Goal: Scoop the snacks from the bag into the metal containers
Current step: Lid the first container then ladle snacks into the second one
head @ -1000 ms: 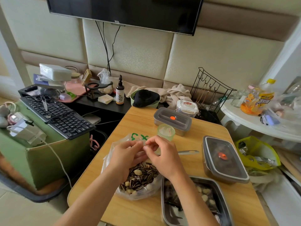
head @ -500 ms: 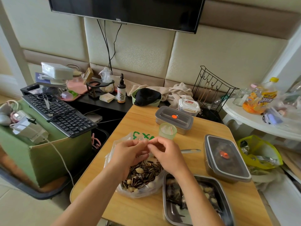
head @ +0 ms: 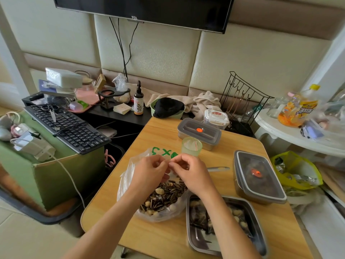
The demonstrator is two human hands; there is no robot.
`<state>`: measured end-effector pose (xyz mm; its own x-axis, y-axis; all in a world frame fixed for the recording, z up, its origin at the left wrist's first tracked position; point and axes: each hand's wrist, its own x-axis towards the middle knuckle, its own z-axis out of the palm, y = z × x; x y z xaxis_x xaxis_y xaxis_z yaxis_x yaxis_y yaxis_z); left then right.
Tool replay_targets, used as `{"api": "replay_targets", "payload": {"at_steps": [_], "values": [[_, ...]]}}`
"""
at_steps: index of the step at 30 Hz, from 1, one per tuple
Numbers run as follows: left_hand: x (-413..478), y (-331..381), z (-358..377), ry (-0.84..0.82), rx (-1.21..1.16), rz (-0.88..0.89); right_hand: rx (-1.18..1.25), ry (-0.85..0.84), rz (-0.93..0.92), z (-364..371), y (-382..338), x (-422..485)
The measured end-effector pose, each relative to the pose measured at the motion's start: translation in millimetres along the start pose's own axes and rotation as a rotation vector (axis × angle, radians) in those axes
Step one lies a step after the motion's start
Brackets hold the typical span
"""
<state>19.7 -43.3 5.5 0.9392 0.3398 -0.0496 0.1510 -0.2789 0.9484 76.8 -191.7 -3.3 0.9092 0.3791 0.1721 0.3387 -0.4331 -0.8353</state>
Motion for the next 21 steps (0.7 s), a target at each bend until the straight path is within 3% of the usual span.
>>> {"api": "replay_targets", "payload": {"at_steps": [10,21], "values": [[-3,3,-1,0.004,0.154,0.133,0.033,-0.034,0.066,-1,-4,-2],[3,2,2,0.032,0.132,0.08,-0.141,0.162,-0.122,15,-15,-8]]}}
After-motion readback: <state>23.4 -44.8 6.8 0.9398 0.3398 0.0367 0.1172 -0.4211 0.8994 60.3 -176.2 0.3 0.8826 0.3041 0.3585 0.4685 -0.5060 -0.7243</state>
